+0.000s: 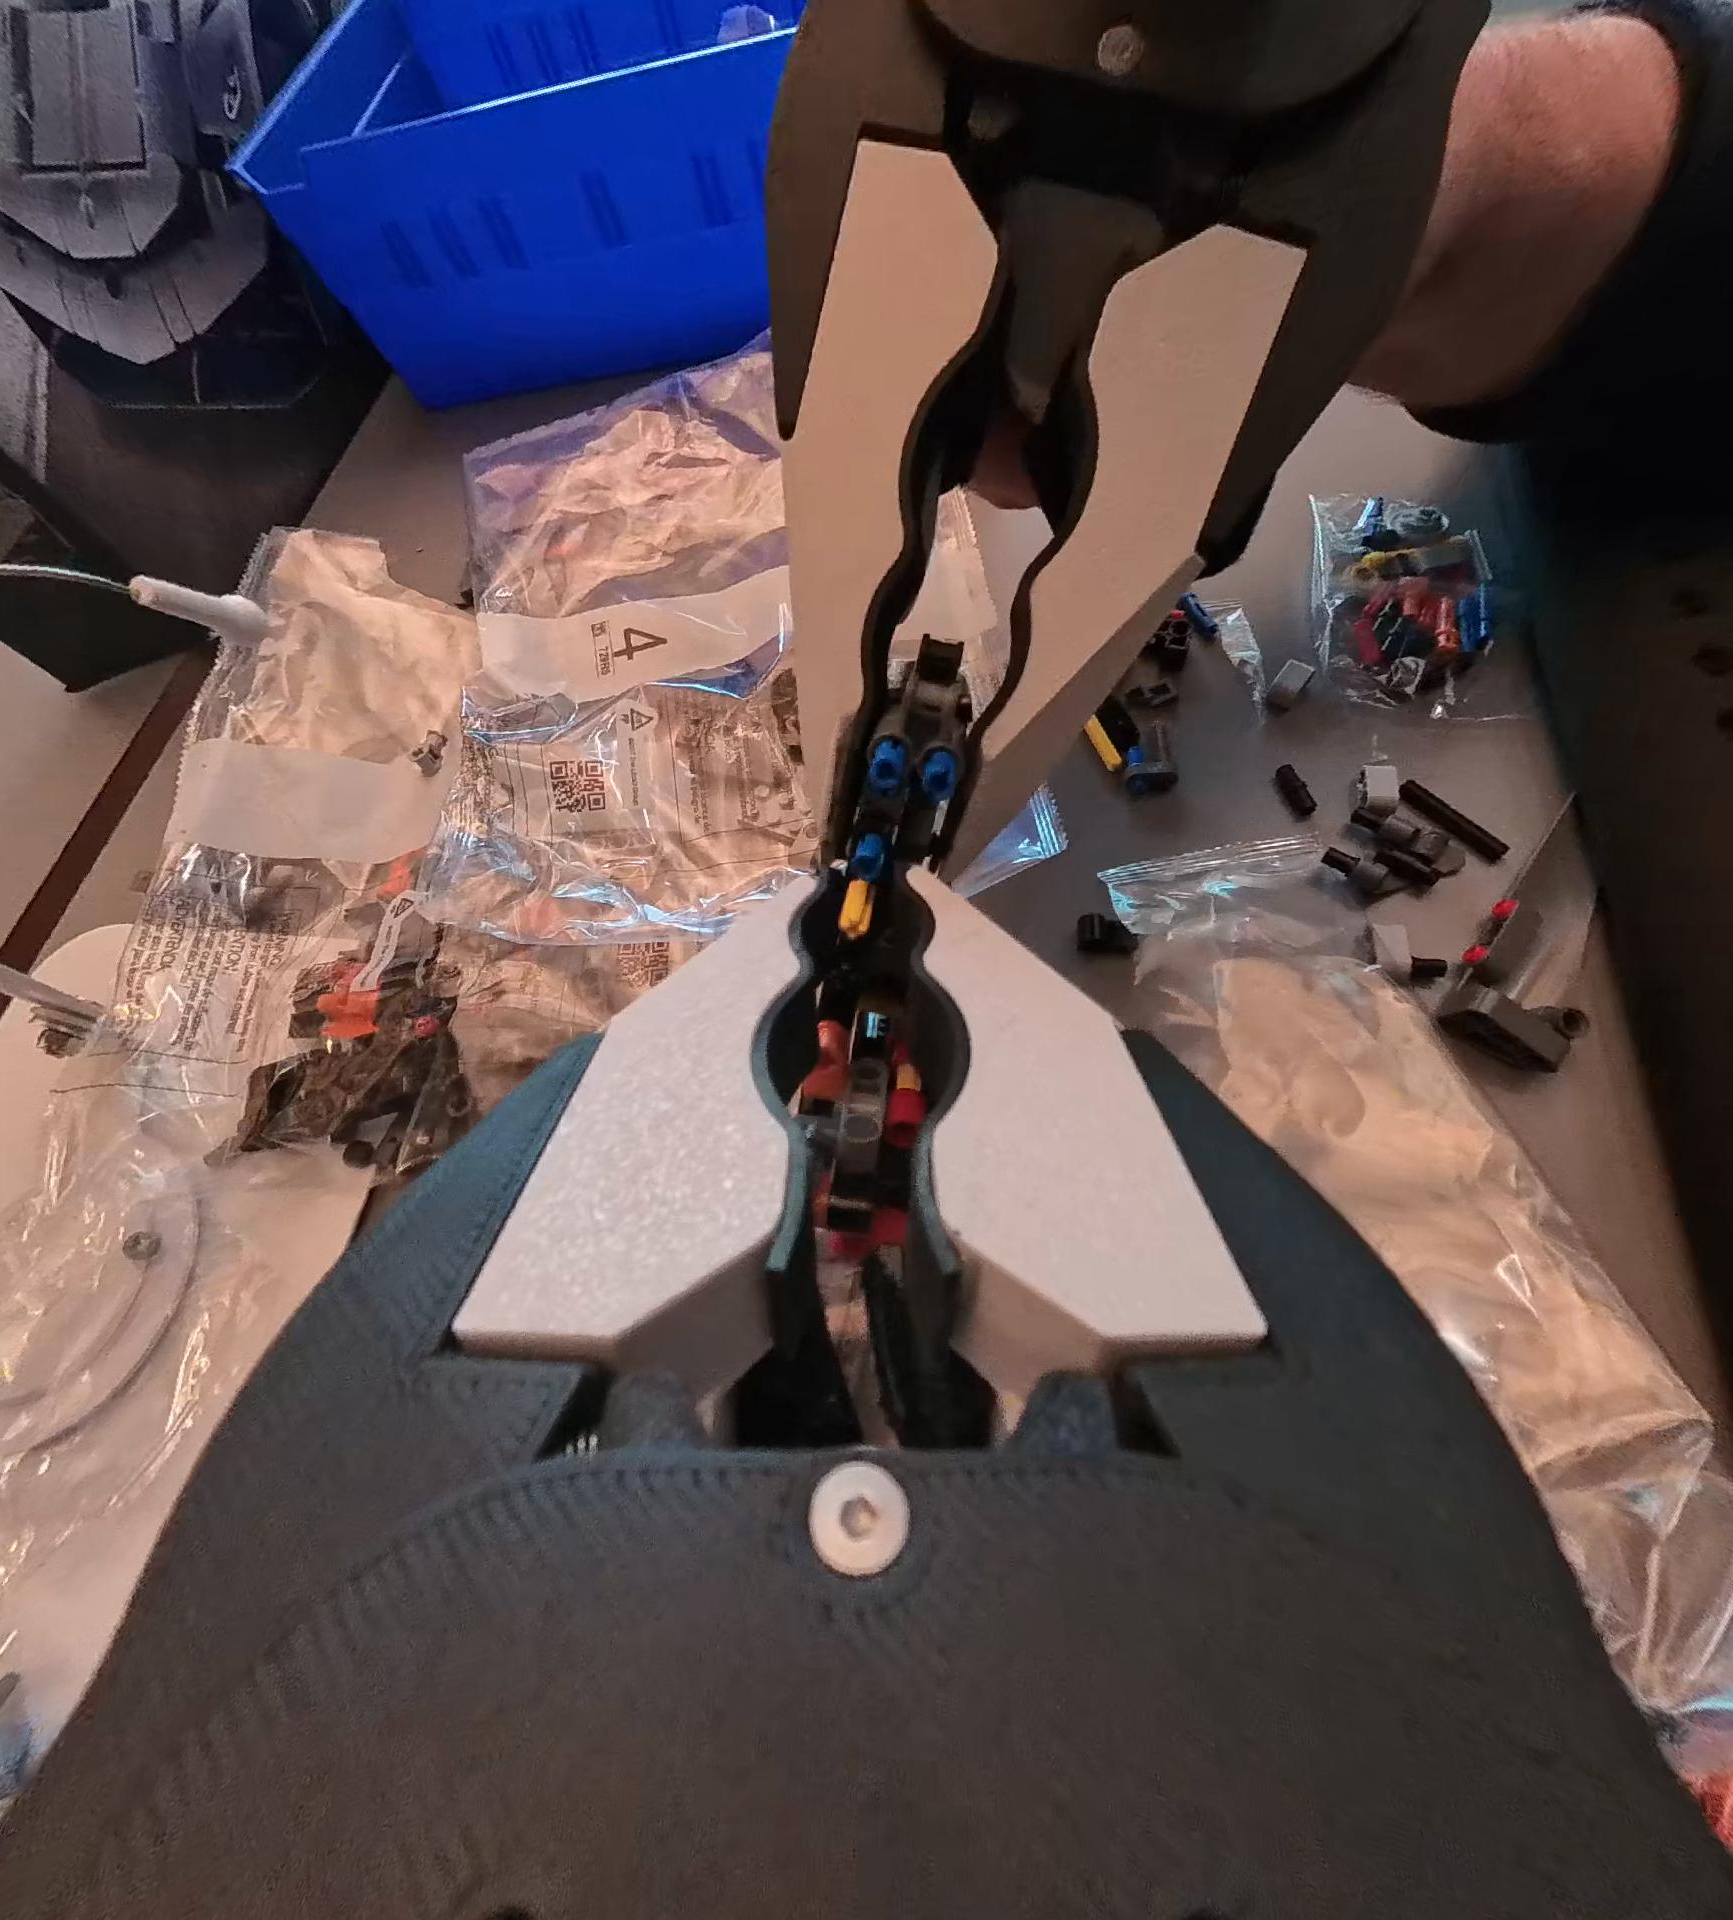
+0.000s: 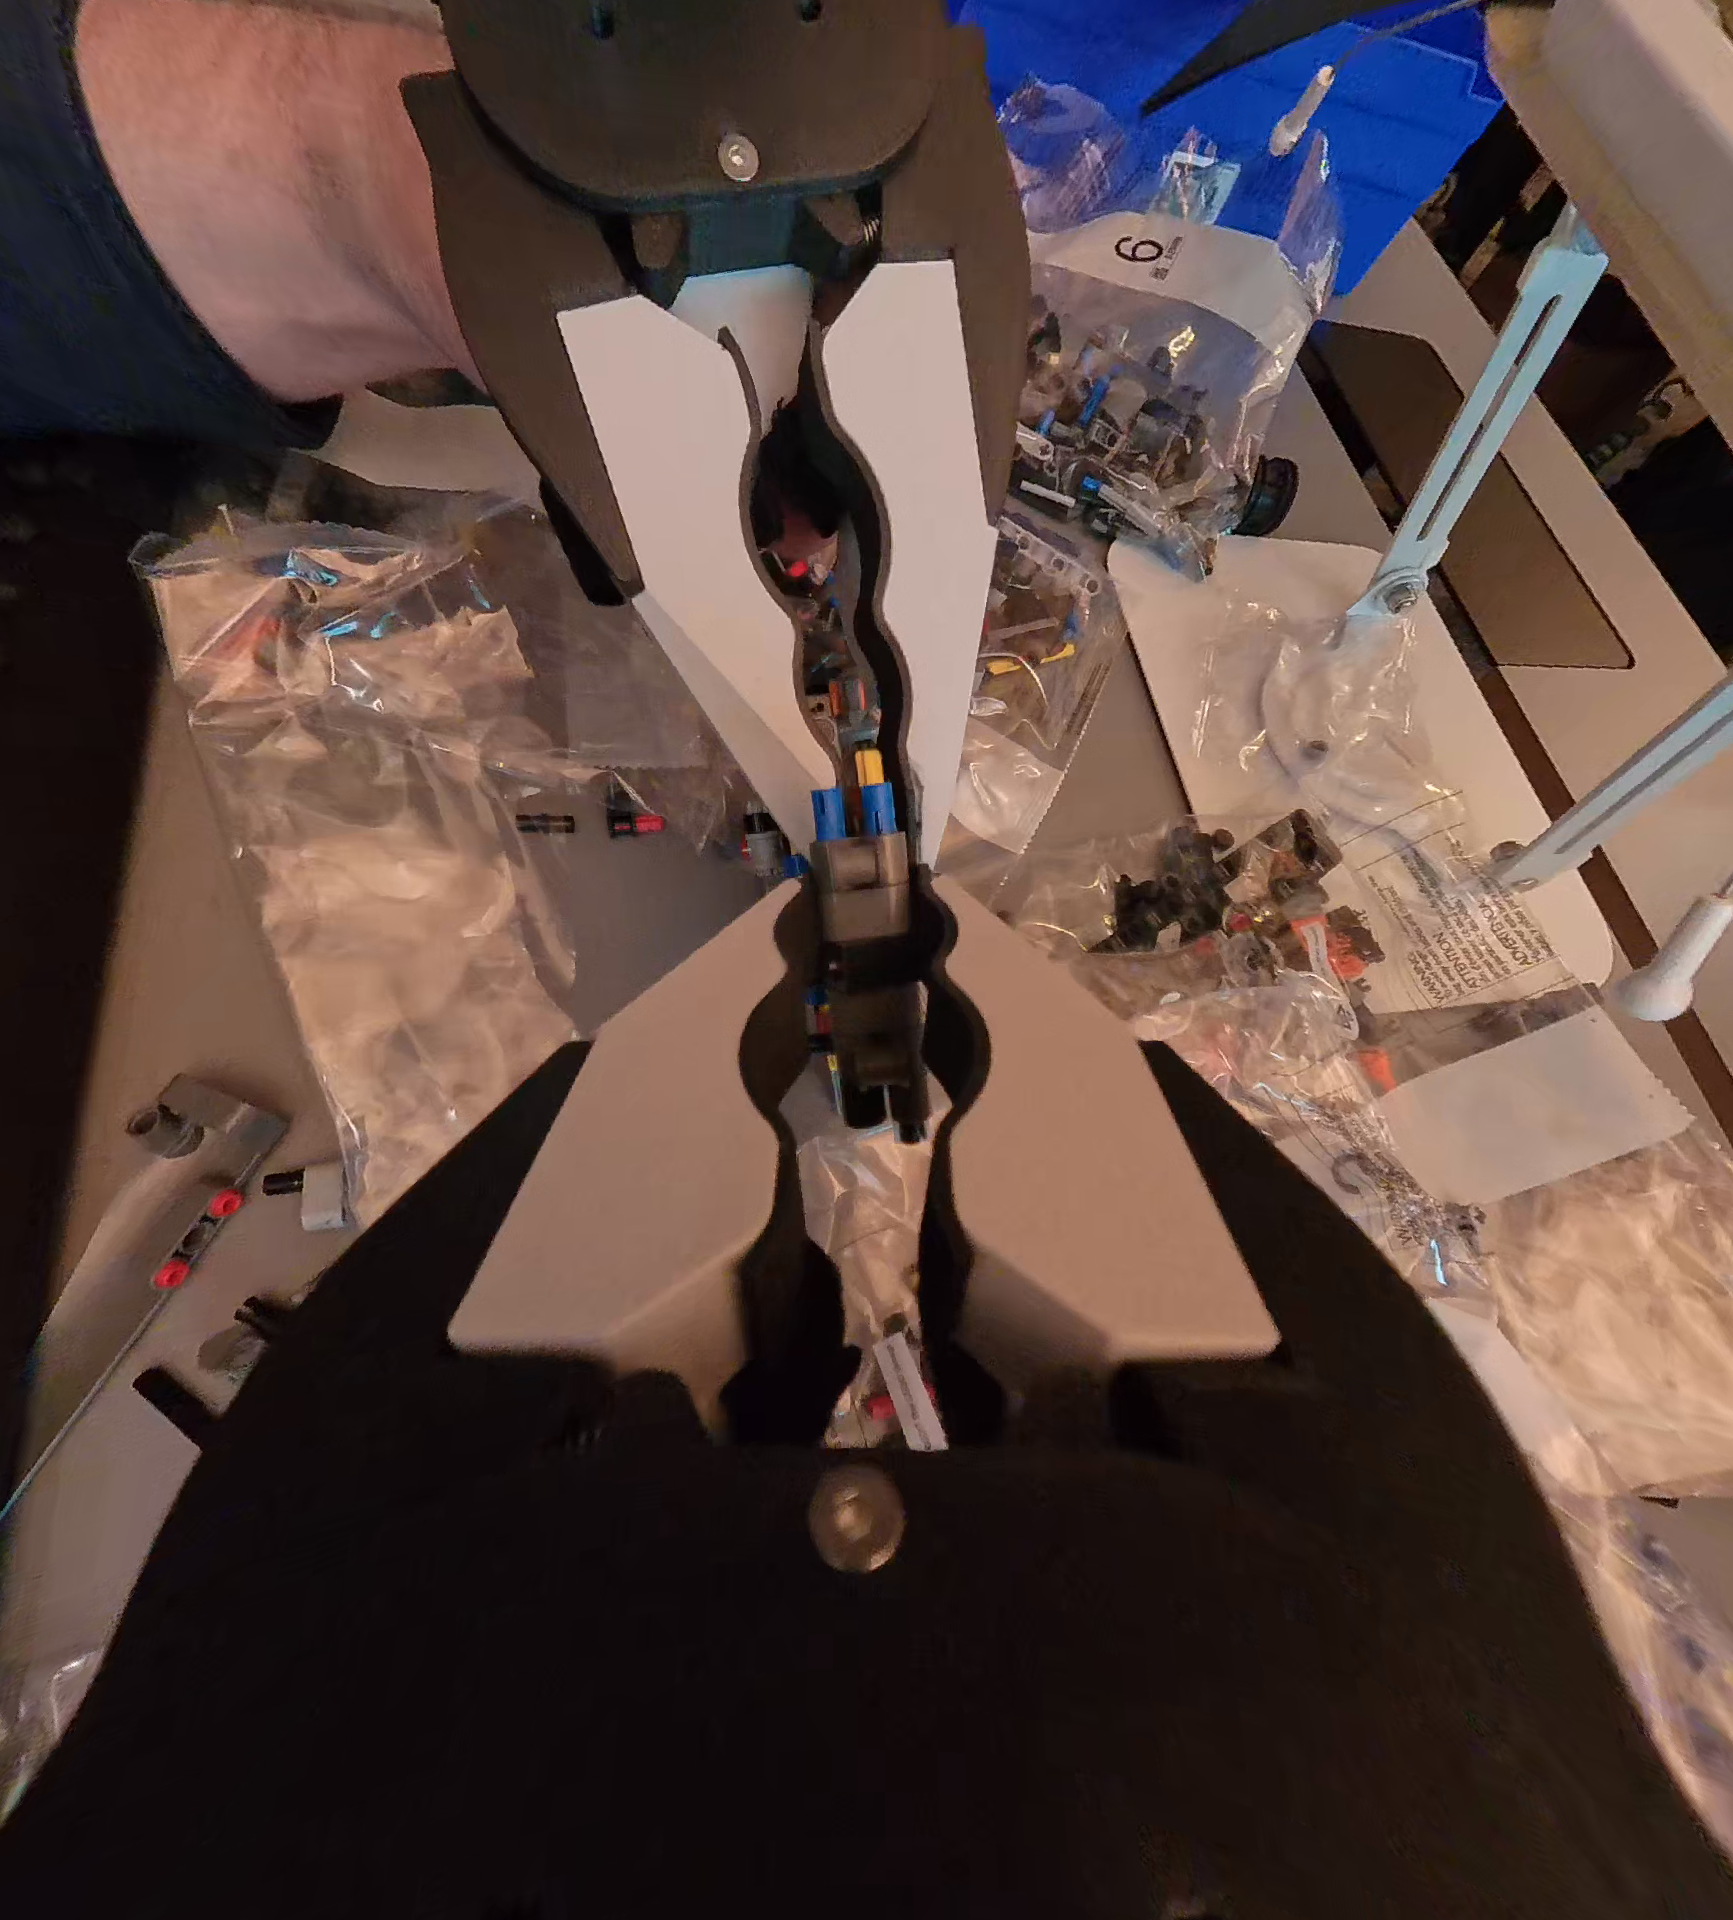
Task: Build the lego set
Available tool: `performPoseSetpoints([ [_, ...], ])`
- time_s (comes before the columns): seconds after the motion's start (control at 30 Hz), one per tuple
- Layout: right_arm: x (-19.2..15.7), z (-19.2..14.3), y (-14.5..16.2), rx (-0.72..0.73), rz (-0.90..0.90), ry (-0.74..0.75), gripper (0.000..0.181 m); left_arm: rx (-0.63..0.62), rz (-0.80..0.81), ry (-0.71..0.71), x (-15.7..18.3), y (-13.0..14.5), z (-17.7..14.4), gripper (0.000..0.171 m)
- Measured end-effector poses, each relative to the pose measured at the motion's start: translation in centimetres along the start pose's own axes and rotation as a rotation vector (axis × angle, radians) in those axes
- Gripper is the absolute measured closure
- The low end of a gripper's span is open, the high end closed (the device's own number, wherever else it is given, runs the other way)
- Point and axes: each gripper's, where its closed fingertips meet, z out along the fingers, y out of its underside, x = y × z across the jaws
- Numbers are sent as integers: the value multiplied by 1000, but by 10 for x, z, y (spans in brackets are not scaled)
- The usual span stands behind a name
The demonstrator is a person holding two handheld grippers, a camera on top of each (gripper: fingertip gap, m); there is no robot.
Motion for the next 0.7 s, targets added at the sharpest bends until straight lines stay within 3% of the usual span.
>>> performPoseSetpoints([
  [0.47,-4,-5,2,1,12,-39,168,95,-40,83,6,-5,-3,164],
  [0.7,-3,-11,-4,74,68,-80,168,169,-100,124,7,-13,-5,165],
])
